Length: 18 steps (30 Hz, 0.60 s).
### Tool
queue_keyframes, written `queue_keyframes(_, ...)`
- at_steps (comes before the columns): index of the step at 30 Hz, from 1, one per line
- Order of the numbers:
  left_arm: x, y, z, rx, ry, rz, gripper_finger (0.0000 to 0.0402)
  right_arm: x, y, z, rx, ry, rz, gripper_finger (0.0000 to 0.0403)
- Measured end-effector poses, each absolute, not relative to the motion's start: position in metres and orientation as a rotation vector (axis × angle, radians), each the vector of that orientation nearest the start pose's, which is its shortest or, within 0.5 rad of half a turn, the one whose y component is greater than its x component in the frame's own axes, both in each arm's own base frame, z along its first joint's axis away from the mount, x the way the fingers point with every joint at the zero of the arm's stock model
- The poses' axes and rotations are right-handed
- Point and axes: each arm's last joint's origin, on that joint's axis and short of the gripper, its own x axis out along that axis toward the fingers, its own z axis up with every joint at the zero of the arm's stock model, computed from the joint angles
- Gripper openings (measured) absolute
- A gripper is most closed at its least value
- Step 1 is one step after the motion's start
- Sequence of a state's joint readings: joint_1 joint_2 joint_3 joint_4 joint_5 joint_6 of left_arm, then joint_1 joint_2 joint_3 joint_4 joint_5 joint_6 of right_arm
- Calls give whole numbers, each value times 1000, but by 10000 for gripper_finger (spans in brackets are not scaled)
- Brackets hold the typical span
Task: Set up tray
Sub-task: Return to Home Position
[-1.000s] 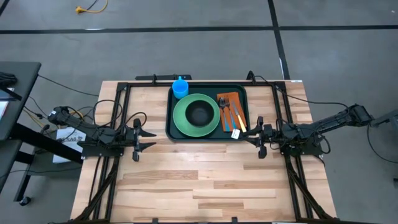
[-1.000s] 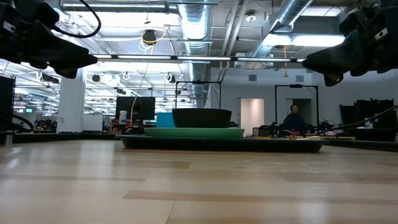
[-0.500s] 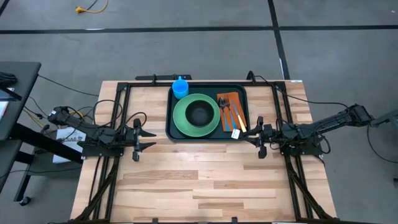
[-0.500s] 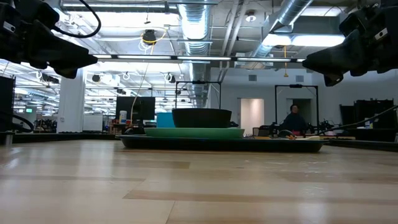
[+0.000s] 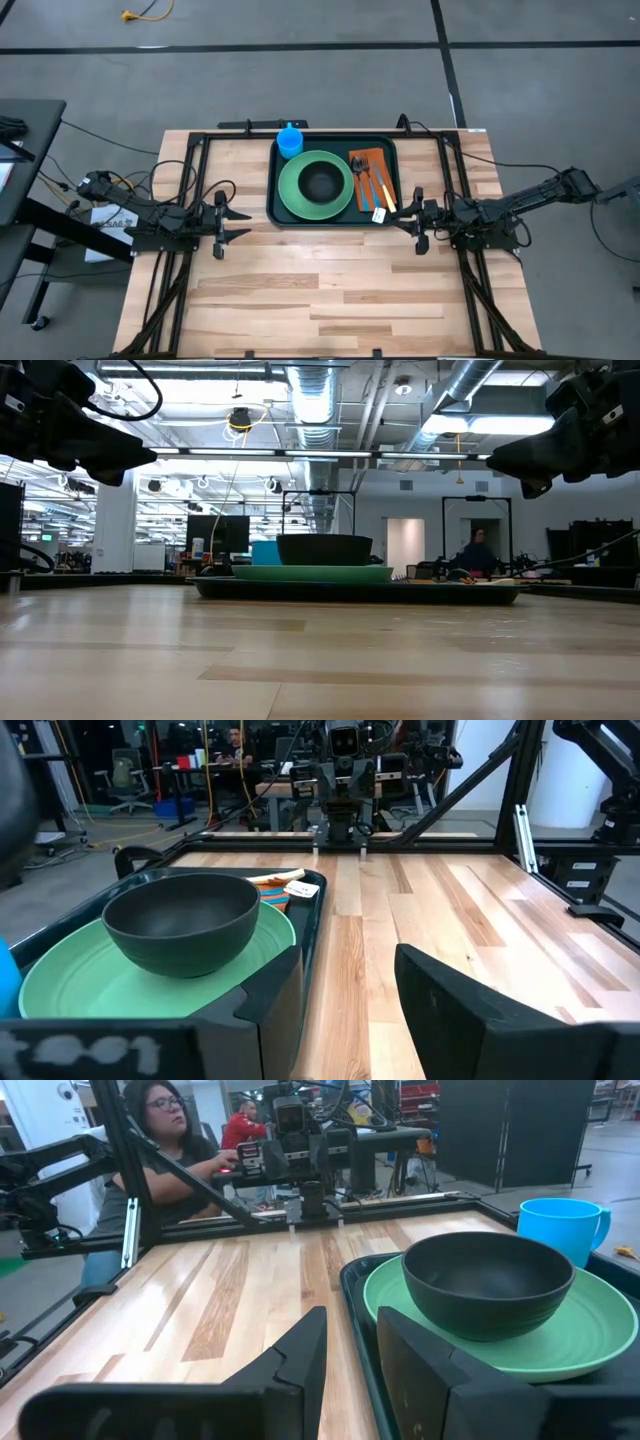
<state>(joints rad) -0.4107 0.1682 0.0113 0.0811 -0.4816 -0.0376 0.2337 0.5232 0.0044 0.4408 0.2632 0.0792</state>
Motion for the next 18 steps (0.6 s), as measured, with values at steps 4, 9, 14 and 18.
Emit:
queue_keyframes(4, 101, -29, 162, -15, 67, 72, 152, 127, 23, 159, 60, 74, -33, 86)
queue_keyframes(9, 101, -29, 162, -10, 67, 72, 152, 127, 23, 159, 60, 74, -33, 86)
queue_keyframes(14, 101, -29, 162, -8, 67, 72, 152, 127, 23, 159, 60, 74, -33, 86)
queue_keyframes(18, 101, -29, 162, -15, 67, 73, 152, 127, 23, 159, 60, 74, -33, 86)
